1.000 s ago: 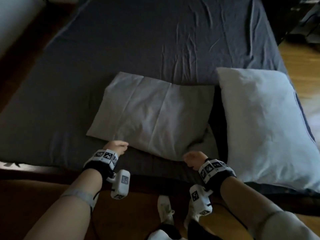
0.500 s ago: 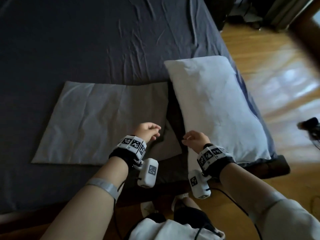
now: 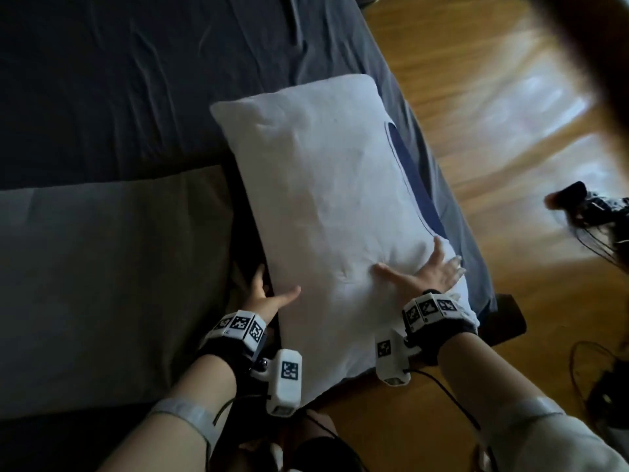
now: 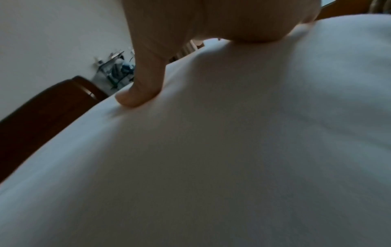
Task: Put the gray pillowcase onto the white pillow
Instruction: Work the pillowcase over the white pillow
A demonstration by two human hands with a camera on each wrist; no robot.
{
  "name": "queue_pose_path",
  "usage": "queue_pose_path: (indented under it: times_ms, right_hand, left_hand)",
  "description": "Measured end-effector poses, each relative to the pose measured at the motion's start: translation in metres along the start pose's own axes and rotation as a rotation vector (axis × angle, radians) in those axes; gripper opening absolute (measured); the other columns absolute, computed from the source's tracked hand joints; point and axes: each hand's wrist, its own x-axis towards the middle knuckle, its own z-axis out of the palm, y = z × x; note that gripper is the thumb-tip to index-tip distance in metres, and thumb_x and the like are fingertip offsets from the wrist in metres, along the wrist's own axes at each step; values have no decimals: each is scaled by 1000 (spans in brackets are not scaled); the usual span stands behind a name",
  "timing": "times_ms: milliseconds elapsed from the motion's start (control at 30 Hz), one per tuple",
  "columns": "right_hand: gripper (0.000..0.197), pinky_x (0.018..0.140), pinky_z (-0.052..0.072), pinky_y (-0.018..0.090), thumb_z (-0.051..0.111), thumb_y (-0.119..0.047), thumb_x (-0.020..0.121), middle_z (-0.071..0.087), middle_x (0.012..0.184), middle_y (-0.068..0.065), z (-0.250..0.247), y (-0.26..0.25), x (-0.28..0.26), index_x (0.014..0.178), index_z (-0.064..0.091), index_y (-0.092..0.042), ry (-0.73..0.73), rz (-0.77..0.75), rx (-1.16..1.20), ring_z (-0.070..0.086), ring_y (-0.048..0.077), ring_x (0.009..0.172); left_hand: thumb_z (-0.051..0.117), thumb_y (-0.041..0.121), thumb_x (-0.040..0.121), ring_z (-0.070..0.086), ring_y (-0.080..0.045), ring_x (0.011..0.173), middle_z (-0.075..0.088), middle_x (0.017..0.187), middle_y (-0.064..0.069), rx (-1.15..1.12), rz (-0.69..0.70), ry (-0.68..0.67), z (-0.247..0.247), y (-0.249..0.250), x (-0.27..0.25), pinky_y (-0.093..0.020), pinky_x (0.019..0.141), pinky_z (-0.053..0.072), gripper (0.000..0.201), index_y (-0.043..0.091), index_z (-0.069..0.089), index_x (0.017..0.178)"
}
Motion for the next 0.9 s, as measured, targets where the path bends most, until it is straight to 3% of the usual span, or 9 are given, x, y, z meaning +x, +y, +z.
queue_pose_path:
  times_ms: [133, 267, 333, 433, 533, 667, 733, 833, 900]
  right_hand:
    - [119, 117, 12, 49, 85, -43, 56, 15, 154, 13, -15, 20, 33, 146, 7, -35, -2, 37, 185, 7, 32, 144]
    - [62, 95, 48, 41, 82, -33, 58, 65, 107, 2, -19, 33, 33, 114, 56, -27, -19, -56, 378, 60, 23, 99]
    - [45, 79, 53, 28, 79, -18, 67, 64, 95, 2, -24, 32, 26, 108, 62, -17, -31, -119, 470, 59, 18, 85]
    - [41, 59, 47, 7, 74, -4, 72, 62, 94, 4, -38, 29, 9, 111, 61, -7, 14, -220, 644, 55, 7, 73]
    - [39, 72, 54, 22, 76, -6, 71, 64, 96, 5, -50, 35, -23, 106, 62, -13, 100, -227, 807, 61, 17, 83]
    - [36, 82, 52, 39, 80, -12, 65, 67, 93, -1, -44, 60, -76, 95, 63, -22, 191, -124, 941, 63, 24, 90]
    - [36, 79, 53, 42, 80, -17, 58, 69, 93, 4, -21, 70, -95, 90, 65, -23, 96, -30, 997, 65, 27, 88]
    - [33, 72, 53, 45, 78, -11, 66, 65, 87, 11, 34, 77, -117, 91, 58, -12, -198, 183, 880, 63, 29, 79]
    - [31, 62, 50, 37, 70, -2, 74, 60, 81, 16, 73, 79, -120, 96, 51, -8, -380, 286, 697, 60, 29, 72]
  left_hand:
    - [81, 18, 65, 43, -20, 129, 43, 141, 0, 2, 34, -78, 17, -10, 13, -43, 111, 33, 109, 35, 10, 147]
    - [77, -7, 62, 56, -23, 111, 61, 116, -1, -88, 184, 0, 29, 4, 4, -47, 105, 40, 84, 23, 40, 131]
    - [68, -18, 66, 57, -24, 104, 62, 98, 5, -114, 260, 25, 36, 22, -7, -46, 102, 43, 73, 22, 44, 122]
    - [64, -23, 66, 56, -23, 105, 60, 96, 6, -87, 369, -11, 40, 48, -23, -41, 98, 44, 75, 20, 42, 125]
    - [64, -22, 67, 55, -19, 109, 59, 111, -2, 9, 478, -88, 36, 71, -37, -35, 100, 43, 82, 16, 37, 135]
    - [62, -16, 73, 44, -10, 116, 46, 128, 0, 334, 611, -225, 27, 98, -46, -9, 93, 33, 85, 11, 25, 144]
    - [61, -14, 76, 42, -13, 122, 44, 133, -1, 436, 633, -234, 15, 107, -37, -10, 97, 29, 78, 9, 29, 142]
    - [65, -9, 75, 41, -23, 131, 47, 138, -8, 404, 557, -200, -26, 84, -25, -34, 113, 29, 64, 13, 46, 132]
    - [64, -8, 76, 38, -15, 132, 45, 140, -7, 353, 422, -181, -54, 52, -28, -26, 112, 26, 64, 17, 45, 133]
